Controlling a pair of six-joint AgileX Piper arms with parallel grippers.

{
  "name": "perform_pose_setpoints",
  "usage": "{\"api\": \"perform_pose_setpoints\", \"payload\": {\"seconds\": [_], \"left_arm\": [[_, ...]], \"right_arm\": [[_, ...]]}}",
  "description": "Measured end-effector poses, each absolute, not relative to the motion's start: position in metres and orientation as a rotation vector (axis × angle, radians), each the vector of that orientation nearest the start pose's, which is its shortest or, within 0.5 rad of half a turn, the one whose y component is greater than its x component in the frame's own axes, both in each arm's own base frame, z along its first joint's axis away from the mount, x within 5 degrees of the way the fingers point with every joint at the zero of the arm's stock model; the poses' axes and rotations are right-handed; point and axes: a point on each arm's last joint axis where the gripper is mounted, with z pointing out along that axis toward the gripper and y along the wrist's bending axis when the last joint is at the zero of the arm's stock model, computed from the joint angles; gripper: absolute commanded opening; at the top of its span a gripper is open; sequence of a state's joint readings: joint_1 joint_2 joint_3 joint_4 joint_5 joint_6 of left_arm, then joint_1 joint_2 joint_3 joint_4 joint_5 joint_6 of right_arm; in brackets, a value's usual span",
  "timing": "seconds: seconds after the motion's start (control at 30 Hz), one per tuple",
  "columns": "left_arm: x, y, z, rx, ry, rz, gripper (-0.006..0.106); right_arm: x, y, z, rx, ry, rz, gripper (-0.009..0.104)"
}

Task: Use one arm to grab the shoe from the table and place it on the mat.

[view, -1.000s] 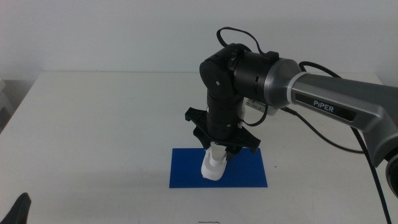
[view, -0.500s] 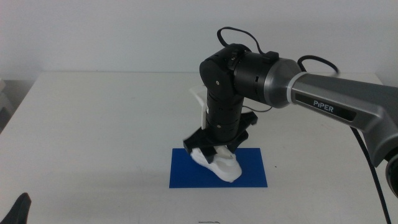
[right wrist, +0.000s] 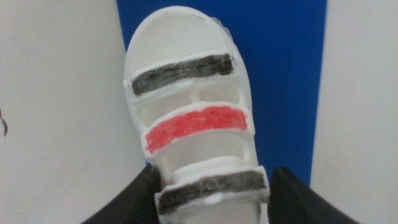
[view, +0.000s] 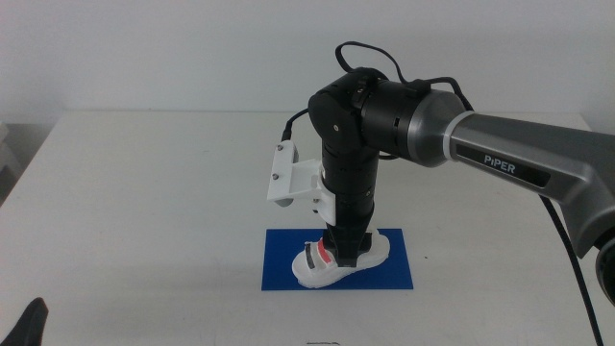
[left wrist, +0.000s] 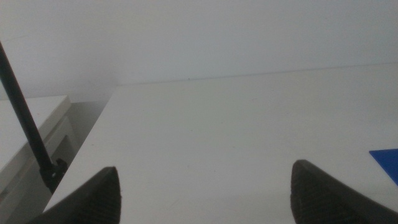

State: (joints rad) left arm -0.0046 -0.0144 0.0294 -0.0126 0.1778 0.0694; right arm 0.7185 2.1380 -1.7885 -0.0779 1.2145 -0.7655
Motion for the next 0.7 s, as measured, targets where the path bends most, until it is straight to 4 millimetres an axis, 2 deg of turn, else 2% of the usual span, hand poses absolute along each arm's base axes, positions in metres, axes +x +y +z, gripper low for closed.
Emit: {"api": "perform_pose_setpoints", "payload": {"seconds": [0.13,0.27,0.37,0.7], "left_arm": [[0.0561,-0.0005,0.1879,0.053,1.676,0.038,0.094],[0.0561,-0.0005,0.1879,0.053,1.676,0.038,0.094],[0.0561,-0.0005,0.1879,0.053,1.676,0.038,0.094],[0.0561,-0.0005,0.1879,0.053,1.676,0.038,0.094]], "right_arm": [[0.3363,0.2853,0.2063,-2.052,2.248,-0.113,0.006],[0.3392,0.288,0.2068,-1.886,2.328,-0.098,-0.001],[0.3411,0.2898,0.2072,-1.798,2.359,-0.087,-0.001],[0.3424,0.291,0.2025,-1.772,2.378,-0.084,-0.001]]}}
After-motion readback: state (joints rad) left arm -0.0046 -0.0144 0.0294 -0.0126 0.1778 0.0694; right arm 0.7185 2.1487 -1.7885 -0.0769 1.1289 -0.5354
